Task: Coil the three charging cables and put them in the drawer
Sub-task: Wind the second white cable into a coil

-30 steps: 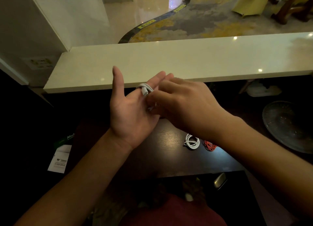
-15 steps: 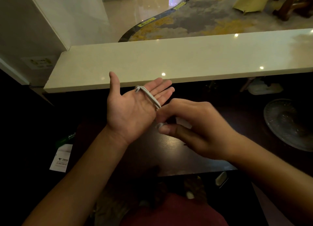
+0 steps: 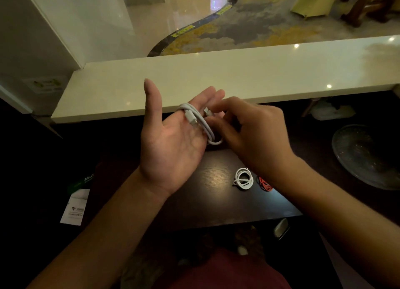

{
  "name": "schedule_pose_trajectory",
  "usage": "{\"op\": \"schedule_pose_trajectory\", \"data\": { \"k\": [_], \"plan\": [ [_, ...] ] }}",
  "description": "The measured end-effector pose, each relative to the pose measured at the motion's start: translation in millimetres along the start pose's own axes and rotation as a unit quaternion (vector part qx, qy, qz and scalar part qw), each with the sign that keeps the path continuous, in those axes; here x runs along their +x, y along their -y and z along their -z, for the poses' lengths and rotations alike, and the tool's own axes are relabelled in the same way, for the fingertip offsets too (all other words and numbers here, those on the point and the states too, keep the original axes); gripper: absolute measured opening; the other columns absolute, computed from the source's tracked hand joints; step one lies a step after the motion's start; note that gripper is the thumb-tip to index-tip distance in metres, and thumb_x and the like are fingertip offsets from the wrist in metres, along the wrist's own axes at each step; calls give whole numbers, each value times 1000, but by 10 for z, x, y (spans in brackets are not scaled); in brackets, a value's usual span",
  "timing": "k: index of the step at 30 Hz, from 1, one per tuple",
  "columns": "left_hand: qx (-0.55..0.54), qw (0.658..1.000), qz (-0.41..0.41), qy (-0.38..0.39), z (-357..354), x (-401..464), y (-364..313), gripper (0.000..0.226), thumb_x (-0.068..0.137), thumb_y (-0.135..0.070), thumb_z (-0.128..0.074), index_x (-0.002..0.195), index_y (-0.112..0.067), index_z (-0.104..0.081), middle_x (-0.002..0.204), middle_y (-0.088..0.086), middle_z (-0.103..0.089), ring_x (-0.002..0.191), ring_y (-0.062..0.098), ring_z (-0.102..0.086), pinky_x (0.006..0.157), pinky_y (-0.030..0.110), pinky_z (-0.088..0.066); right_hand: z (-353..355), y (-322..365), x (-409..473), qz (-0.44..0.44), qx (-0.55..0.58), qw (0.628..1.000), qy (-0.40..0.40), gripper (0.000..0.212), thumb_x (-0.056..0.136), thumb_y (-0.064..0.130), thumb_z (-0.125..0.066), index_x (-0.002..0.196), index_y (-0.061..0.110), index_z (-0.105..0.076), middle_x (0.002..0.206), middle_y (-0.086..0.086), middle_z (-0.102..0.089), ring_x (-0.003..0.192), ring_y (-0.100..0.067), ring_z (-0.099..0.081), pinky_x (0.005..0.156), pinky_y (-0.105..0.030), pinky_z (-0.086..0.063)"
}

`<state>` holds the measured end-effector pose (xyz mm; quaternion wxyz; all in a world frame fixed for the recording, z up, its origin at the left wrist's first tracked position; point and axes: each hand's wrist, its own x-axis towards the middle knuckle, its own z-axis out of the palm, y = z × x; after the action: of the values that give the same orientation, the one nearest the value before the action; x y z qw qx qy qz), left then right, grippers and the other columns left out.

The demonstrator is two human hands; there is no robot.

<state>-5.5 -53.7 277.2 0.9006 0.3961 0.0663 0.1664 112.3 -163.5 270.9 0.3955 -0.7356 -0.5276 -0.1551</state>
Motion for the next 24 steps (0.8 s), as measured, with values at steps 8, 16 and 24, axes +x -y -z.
{"op": "schedule_pose_trajectory", "data": {
  "k": [8,16,24],
  "plan": [
    [-23,999,13,-18,56,44,-22,104,87,-77,-24,150,4,-37,153,21,-47,145,29,-44,125,45,-24,82,-54,35,38,63,988,133,27,92,11,-66,117,17,-75,105,2,-72,86,-11,-66,78,-13,-45],
    [-5,996,67,63,0,1,114,85,94,-60,-35,145,7,-43,131,18,-57,122,25,-53,109,34,-39,357,-173,322,140,66,936,316,20,90,14,-71,109,16,-76,112,6,-76,97,-10,-73,83,-26,-56],
    [-32,997,-44,-55,-1,-4,120,100,82,-66,-47,152,4,-32,158,18,-41,148,28,-38,126,43,-22,-45,36,-17,-162,121,977,64,17,86,34,-79,92,20,-72,70,8,-72,61,-4,-68,64,-33,-58]
  ]
}}
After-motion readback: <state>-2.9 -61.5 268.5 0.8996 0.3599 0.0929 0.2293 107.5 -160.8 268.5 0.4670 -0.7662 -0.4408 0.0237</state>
